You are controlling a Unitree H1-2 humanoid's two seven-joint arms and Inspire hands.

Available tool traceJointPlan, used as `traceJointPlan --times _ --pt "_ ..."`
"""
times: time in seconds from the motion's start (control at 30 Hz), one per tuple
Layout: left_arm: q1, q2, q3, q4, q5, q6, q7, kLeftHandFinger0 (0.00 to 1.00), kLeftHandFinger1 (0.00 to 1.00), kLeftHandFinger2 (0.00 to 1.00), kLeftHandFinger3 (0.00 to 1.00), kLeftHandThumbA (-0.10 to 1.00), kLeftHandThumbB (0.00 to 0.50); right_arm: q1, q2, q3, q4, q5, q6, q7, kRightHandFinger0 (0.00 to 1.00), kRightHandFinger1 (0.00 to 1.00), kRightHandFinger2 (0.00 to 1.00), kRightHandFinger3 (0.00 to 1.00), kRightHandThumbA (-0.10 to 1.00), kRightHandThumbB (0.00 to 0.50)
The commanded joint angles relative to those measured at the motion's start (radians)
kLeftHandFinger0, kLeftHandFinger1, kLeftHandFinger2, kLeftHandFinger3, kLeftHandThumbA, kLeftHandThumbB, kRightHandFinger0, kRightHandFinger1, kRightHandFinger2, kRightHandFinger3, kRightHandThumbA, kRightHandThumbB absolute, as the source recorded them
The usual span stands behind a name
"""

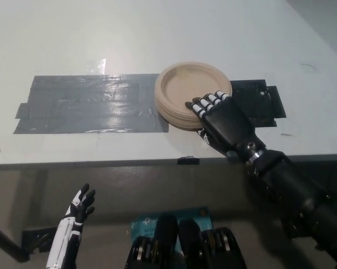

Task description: A stack of plates is kept in the middle of the desk close to the robot and the robot grabs the stack with its right hand, picks it up and hands it to a person.

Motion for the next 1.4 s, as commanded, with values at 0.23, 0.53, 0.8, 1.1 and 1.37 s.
traceJointPlan --times 0.23,0.53,0.8,1.1,1.37 --pt "-0.014 0.019 0.005 -0.028 -0.016 -0.022 -0.015 1.0 1.0 1.0 1.0 1.0 0.0 0.015 -0.089 -0.082 -0.334 0.0 -0.08 -0.249 0.0 0.0 0.03 0.13 -0.1 0.242" --pt "-0.019 0.021 0.008 -0.035 -0.018 -0.003 -0.015 1.0 1.0 1.0 1.0 1.0 0.0 0.07 -0.147 -0.157 -0.697 0.003 -0.066 -0.082 0.0 0.02 0.45 0.68 -0.1 0.259" --pt "-0.025 0.018 0.008 -0.043 -0.019 0.008 -0.02 1.0 1.0 1.0 1.0 1.0 0.0 0.078 -0.141 -0.173 -0.726 -0.014 -0.083 -0.057 0.0 0.0 0.5 0.7 -0.1 0.314" --pt "-0.031 0.023 0.004 -0.041 -0.012 -0.005 -0.02 1.0 1.0 1.0 1.0 1.0 0.0 0.009 -0.111 -0.186 -0.565 -0.019 -0.106 -0.051 0.0 0.0 0.38 0.53 -0.1 0.311" --pt "-0.018 0.024 0.001 -0.049 -0.012 0.002 -0.02 1.0 1.0 1.0 1.0 1.0 0.0 -0.085 -0.072 -0.176 -0.347 -0.021 -0.121 -0.119 0.0 0.0 0.12 0.43 -0.1 0.301"
